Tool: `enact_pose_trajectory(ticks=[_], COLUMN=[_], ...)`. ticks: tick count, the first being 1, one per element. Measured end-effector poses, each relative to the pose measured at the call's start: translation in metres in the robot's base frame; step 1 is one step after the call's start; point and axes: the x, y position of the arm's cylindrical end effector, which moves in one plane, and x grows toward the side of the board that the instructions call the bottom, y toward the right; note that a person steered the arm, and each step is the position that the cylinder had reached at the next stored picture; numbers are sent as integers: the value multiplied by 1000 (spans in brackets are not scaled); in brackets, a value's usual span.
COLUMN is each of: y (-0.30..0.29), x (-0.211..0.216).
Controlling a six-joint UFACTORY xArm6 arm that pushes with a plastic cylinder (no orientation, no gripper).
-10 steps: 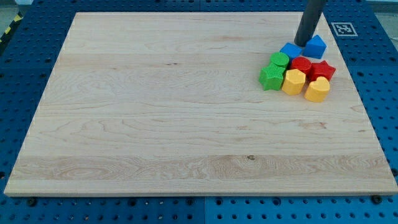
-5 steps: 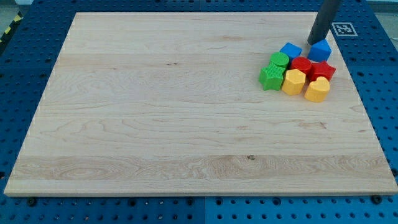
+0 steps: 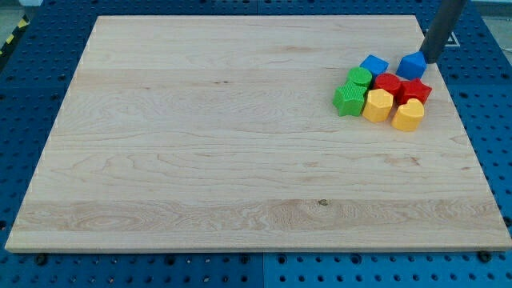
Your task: Push the blue triangle into the group of blocks
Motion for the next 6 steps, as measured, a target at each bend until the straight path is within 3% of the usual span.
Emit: enact_pose_trajectory(ticks=[6], y=[-43], x=[6])
